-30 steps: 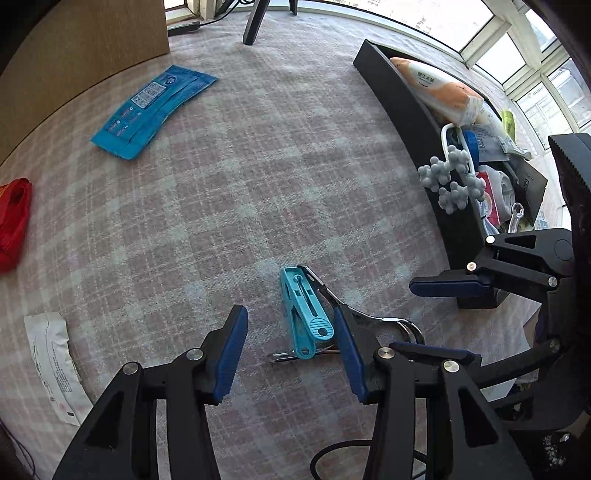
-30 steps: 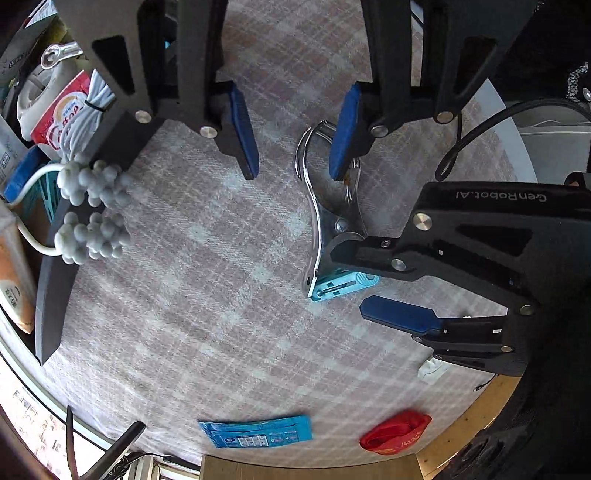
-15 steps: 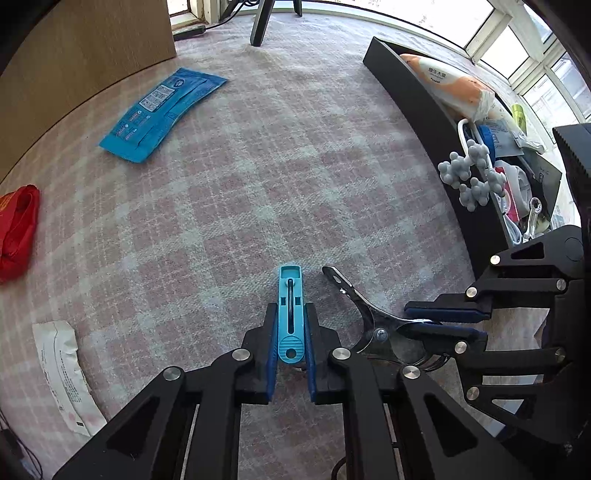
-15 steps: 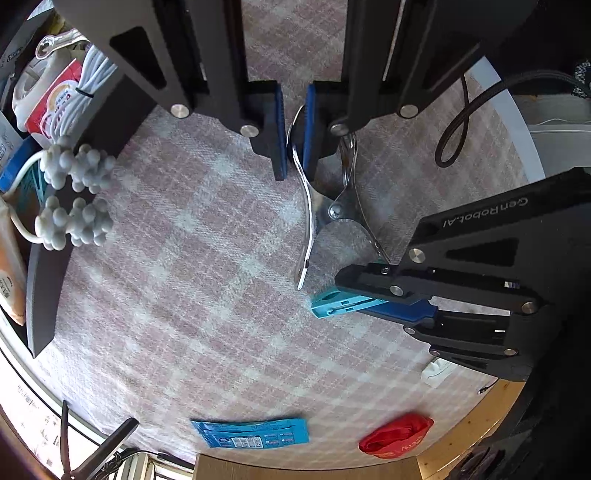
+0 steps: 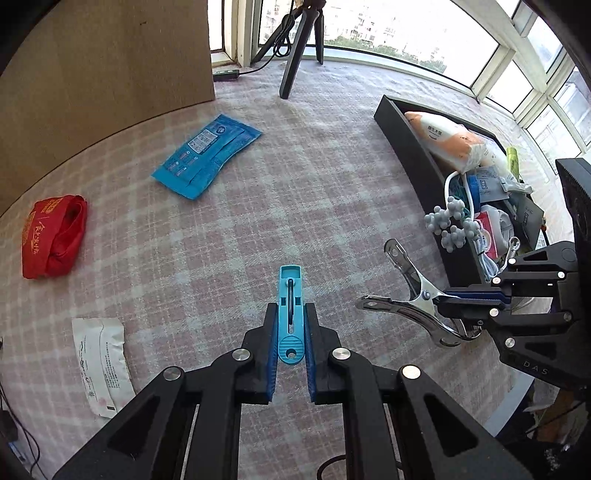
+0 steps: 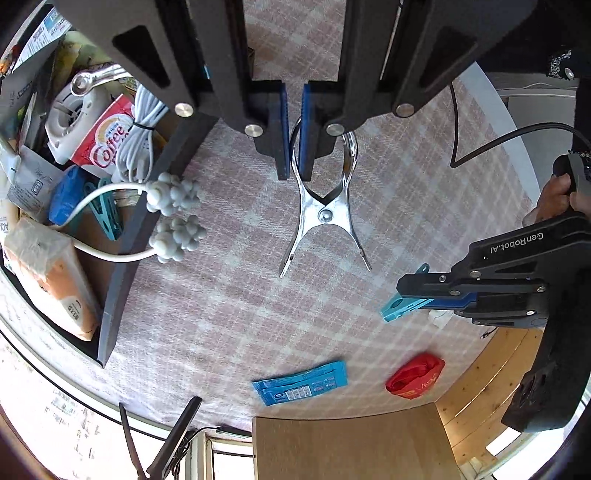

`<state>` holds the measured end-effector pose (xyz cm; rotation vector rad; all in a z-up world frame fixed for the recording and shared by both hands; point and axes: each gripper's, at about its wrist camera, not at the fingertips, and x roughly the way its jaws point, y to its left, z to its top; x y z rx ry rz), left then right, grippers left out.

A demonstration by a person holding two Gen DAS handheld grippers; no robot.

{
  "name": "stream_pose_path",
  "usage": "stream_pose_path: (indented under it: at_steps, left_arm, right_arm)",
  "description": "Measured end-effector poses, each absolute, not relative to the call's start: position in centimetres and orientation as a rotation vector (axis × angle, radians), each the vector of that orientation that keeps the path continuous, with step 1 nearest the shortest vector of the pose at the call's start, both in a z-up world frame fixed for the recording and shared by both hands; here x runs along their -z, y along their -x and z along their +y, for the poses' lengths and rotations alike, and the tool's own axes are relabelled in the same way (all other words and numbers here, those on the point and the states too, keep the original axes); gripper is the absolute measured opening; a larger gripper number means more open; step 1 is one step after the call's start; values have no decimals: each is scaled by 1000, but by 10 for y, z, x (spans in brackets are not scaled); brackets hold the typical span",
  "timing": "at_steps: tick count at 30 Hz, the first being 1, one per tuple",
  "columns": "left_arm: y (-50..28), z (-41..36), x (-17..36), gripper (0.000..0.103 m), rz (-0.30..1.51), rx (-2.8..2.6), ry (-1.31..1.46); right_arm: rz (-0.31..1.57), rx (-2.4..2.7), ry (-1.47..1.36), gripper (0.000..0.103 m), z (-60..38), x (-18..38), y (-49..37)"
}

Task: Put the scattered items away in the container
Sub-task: 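Carry the clothespin and clip over the black tray and open both grippers, then move both grippers toward the white sachet and red pouch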

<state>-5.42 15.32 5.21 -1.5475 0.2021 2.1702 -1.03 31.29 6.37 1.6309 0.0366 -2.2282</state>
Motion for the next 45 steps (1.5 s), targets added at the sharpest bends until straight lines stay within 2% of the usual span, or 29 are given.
stream_pose_path:
  at_steps: [5,11,21,22,23,24,25,26,27,31,35,39,45]
  left_arm:
    - [50,177,-72,11,181,-2153,1482]
    - [36,250,-96,11,208,-2057,1381]
    - [10,379,-116,11,274,-1958,1263]
    - [9,388,-117,11,276,-1957,1259]
    - [9,397,-117,12,282,-1952,1258]
    - [9,405,-116,24,295,-1951,1267]
    - [9,410,-116,47,295,-1964,1280]
    - [8,412,-117,54,279,-1986,1270]
    - [6,413,-119,55,265,-2004,1252]
    - [5,412,-123,55,250,-2049,1259]
    - [2,394,-127,55,221,-2135,1285]
    - [-4,355,-129,55,148,-2280,1291]
    - [-23,260,-119,55,-33,-2493,1365]
  right_arm:
    - [-49,2350,-1597,5,360,-97,2]
    - [-188,2546,-1594,5,454,-131,-27]
    - [-290,2727,-1681,5,579,-140,-60]
    - [-278,2706,-1697,6,583,-137,-59]
    - [-279,2702,-1693,12,587,-137,-60]
    - [-288,2721,-1685,19,591,-138,-62]
    - [-290,2748,-1667,34,594,-141,-65]
    - [-283,2772,-1640,42,596,-145,-67]
    - [-271,2794,-1608,44,596,-148,-68]
    - [-269,2782,-1522,45,592,-158,-66]
    - [-280,2709,-1452,57,574,-158,-50]
    - [-225,2596,-1477,57,534,-144,-24]
    - [62,2491,-1419,57,450,-133,1]
